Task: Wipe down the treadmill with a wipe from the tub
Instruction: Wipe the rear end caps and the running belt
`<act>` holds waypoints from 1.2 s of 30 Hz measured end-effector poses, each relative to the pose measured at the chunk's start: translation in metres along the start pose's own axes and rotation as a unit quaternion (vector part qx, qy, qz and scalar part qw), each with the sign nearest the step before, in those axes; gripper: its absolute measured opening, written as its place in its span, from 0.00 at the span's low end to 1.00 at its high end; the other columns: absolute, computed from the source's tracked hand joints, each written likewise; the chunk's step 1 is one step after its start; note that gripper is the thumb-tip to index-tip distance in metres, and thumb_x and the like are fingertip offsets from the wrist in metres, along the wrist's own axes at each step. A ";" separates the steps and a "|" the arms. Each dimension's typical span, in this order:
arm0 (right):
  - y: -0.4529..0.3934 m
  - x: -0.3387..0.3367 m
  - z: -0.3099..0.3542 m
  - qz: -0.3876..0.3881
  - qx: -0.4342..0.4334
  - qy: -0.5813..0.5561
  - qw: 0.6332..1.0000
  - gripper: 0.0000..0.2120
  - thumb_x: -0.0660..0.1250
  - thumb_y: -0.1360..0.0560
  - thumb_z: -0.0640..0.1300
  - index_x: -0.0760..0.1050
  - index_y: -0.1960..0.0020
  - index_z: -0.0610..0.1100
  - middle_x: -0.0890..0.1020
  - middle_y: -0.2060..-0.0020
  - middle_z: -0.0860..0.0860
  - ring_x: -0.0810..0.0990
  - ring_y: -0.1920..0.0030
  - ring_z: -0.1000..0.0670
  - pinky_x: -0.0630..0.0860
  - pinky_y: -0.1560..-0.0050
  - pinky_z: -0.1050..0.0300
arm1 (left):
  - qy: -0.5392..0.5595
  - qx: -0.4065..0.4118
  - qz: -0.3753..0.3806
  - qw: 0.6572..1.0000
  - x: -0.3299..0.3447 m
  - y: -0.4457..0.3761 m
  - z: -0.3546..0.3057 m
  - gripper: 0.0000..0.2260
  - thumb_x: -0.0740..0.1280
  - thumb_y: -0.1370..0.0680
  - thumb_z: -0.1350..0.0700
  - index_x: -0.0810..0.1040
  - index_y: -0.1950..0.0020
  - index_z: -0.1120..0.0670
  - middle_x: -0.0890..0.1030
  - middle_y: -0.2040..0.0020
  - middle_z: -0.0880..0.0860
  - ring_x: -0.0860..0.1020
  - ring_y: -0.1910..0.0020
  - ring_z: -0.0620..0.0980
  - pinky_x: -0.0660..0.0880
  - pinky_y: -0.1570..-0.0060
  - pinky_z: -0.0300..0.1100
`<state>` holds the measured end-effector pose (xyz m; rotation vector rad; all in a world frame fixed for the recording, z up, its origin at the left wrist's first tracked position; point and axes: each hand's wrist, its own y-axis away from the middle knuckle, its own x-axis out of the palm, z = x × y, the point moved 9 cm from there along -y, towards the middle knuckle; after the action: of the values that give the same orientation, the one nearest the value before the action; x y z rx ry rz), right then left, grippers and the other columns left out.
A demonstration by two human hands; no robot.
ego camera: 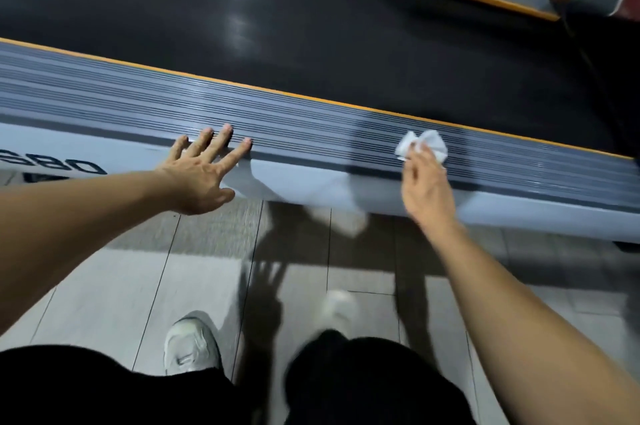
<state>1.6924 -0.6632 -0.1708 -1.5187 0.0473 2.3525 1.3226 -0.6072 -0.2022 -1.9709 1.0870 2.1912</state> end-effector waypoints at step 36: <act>0.026 0.127 0.259 0.076 -0.207 -0.074 0.973 0.21 0.57 0.18 0.49 0.75 0.28 0.44 0.73 0.26 0.46 0.68 0.24 0.45 0.55 0.22 0.54 | 0.093 -0.045 -0.184 0.978 -0.018 0.019 0.042 0.35 0.62 0.18 0.47 0.47 0.16 0.54 0.43 0.16 0.57 0.44 0.17 0.58 0.38 0.21 0.48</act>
<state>1.4096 -0.5997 -0.1767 -1.5532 -0.4013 2.7168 1.2818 -0.5936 -0.1783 -2.2342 0.5779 1.9259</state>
